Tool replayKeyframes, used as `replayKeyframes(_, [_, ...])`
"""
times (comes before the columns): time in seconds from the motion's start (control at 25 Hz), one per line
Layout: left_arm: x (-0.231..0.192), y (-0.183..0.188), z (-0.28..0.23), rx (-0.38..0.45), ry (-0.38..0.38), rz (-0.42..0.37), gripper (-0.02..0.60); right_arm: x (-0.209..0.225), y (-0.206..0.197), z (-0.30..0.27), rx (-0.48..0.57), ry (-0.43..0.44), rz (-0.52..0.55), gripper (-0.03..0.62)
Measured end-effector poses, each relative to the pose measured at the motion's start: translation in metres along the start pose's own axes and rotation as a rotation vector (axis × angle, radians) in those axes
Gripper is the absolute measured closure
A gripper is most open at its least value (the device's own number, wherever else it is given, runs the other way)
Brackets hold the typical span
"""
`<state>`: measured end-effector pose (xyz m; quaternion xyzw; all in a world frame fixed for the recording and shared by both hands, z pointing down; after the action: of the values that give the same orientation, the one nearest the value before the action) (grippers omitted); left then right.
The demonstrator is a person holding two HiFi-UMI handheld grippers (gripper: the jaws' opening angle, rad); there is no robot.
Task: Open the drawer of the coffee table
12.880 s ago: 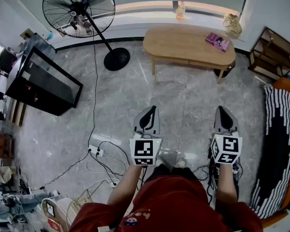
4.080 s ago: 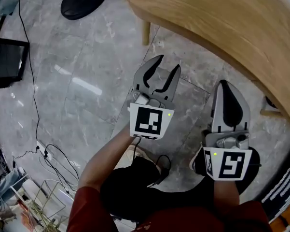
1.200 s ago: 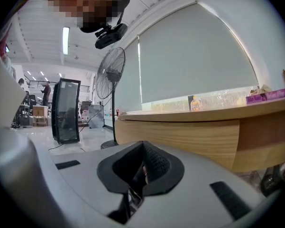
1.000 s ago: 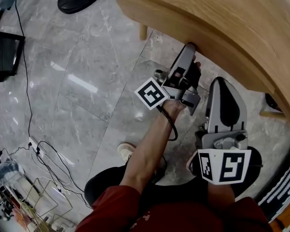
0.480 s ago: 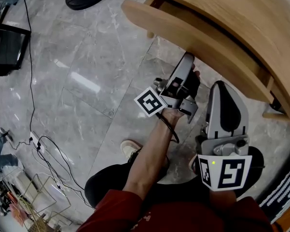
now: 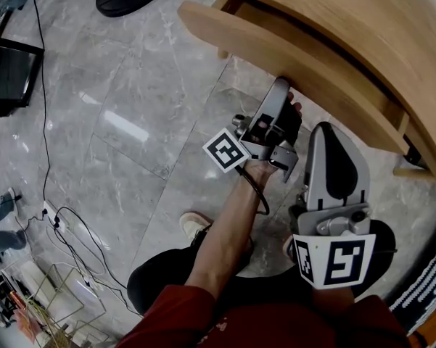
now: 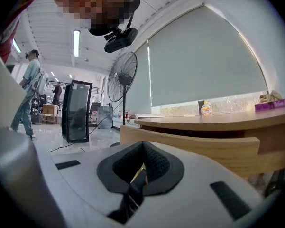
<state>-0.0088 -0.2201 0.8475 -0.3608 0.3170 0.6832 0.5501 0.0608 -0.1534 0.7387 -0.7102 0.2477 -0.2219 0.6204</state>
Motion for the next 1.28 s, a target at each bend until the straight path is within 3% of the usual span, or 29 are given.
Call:
replayKeyframes(0.16, [0.000,-0.003,-0.007,-0.007,-0.037,0.018,0.371,0.001,-0.002,0.001,-0.004,0.000,-0.001,0.597])
replayKeyframes(0.48, [0.000,-0.003,-0.002,0.011,-0.028,0.041,0.382,0.001,-0.001,0.001,-0.003,0.002,-0.006,0.597])
replayKeyframes(1.0, [0.033,0.003,0.058,0.015,-0.045,0.010,0.382,-0.029,0.005,0.015,0.030,0.046,-0.014,0.597])
replayKeyframes(1.28, [0.038,0.003,0.061,0.001,-0.043,0.003,0.382,-0.045,0.019,0.019,0.023,0.154,-0.022,0.597])
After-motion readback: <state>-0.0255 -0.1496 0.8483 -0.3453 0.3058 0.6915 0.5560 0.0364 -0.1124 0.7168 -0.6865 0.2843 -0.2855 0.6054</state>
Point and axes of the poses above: the fingertips, and each gripper's own axes: z backward along the fingers, x to its right, y out of its top, the point moved 1 cm from there along z, backward along the fingers
